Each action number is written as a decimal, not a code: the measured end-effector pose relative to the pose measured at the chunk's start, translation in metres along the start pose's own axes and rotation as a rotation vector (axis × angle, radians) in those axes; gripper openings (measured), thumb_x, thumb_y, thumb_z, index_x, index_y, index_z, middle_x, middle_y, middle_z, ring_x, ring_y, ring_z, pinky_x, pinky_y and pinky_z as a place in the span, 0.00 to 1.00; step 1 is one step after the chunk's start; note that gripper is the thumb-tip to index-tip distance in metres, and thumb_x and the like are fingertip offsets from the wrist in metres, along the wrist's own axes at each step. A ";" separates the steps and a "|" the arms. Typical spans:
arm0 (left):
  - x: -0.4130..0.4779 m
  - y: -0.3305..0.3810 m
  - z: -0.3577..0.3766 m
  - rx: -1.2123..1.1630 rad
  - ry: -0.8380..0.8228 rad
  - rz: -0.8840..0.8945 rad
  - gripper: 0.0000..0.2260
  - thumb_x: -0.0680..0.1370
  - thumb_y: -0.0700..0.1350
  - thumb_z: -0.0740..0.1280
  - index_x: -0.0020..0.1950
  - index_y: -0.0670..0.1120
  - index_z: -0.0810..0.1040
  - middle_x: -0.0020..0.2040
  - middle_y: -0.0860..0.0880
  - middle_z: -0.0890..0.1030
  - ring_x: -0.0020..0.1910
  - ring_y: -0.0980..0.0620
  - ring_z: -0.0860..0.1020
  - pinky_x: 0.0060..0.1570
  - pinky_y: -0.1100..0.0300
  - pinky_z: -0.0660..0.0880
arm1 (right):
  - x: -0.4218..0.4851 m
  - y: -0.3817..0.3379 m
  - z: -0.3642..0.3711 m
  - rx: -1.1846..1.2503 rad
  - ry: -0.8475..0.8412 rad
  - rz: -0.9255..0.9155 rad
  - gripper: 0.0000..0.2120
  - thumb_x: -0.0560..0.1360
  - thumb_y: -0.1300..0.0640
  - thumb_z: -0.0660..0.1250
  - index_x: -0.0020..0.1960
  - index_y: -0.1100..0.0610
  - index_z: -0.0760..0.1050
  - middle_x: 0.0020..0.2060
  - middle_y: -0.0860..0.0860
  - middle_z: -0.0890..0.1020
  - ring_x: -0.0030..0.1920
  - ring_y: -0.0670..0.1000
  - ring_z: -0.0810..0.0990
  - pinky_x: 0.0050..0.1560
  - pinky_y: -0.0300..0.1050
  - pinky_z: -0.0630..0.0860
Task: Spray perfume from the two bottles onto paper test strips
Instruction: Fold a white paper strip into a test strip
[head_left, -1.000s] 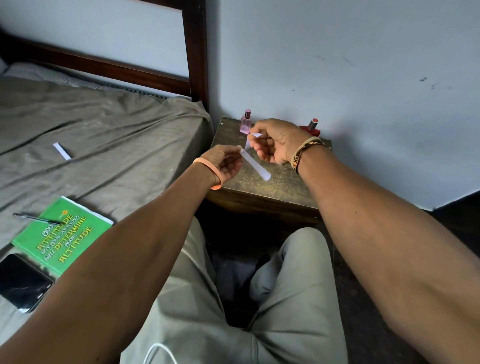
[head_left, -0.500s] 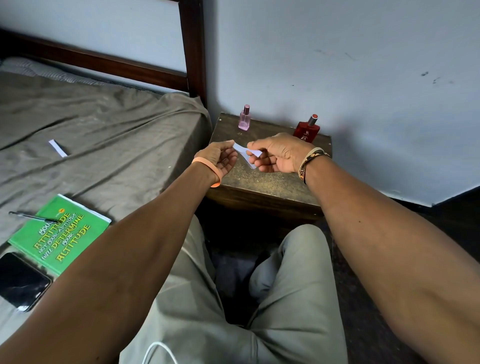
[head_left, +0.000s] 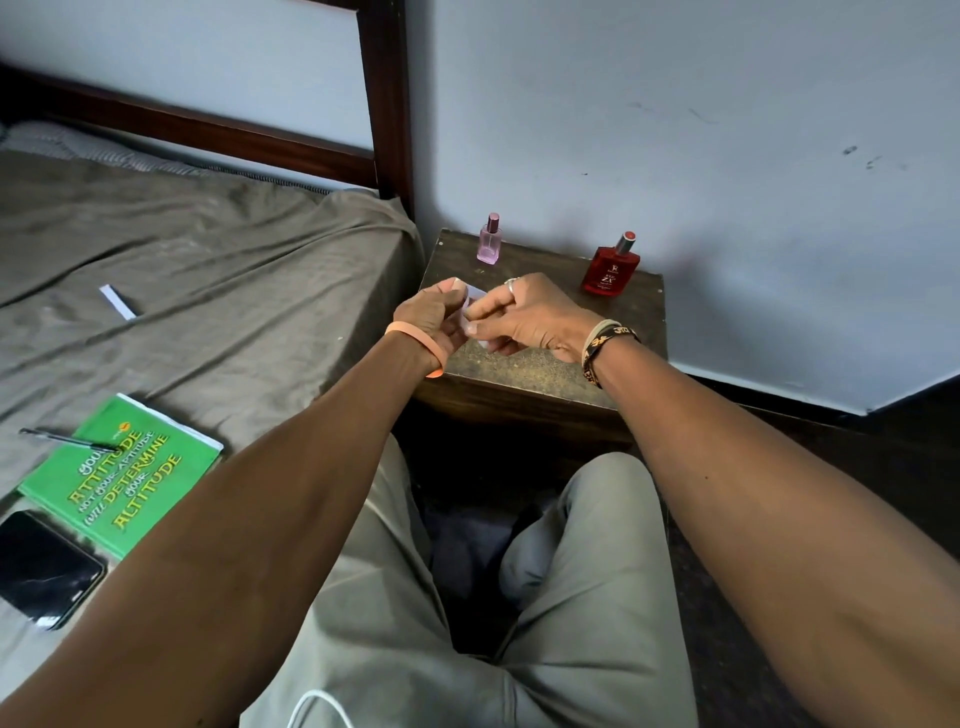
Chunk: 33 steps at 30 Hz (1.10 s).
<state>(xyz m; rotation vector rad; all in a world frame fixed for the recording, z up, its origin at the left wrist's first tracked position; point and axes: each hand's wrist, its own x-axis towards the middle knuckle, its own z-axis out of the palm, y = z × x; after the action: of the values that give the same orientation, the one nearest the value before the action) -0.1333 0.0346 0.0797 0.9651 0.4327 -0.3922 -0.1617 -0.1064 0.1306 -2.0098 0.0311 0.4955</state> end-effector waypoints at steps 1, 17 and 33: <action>0.000 0.000 0.001 -0.005 -0.072 0.009 0.14 0.80 0.36 0.60 0.36 0.43 0.77 0.30 0.46 0.80 0.27 0.52 0.78 0.30 0.61 0.77 | 0.000 -0.002 0.002 0.001 -0.013 -0.005 0.08 0.72 0.55 0.77 0.49 0.56 0.84 0.39 0.55 0.86 0.37 0.49 0.84 0.44 0.47 0.83; -0.015 0.004 0.001 -0.255 -0.155 -0.146 0.07 0.78 0.32 0.61 0.51 0.40 0.76 0.34 0.43 0.81 0.30 0.54 0.79 0.29 0.66 0.77 | 0.019 0.005 -0.006 0.104 0.271 -0.025 0.06 0.73 0.63 0.75 0.40 0.54 0.83 0.39 0.55 0.85 0.37 0.48 0.81 0.45 0.44 0.82; -0.003 -0.002 -0.009 -0.050 0.055 -0.016 0.05 0.77 0.49 0.68 0.47 0.48 0.81 0.43 0.52 0.84 0.35 0.58 0.79 0.34 0.67 0.72 | 0.019 0.023 -0.013 0.172 0.238 0.036 0.07 0.75 0.69 0.70 0.52 0.62 0.81 0.44 0.59 0.85 0.44 0.55 0.85 0.52 0.50 0.83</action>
<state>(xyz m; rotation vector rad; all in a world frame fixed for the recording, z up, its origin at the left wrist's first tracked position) -0.1387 0.0412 0.0753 0.9263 0.4986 -0.3678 -0.1450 -0.1246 0.1095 -1.8907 0.2482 0.2645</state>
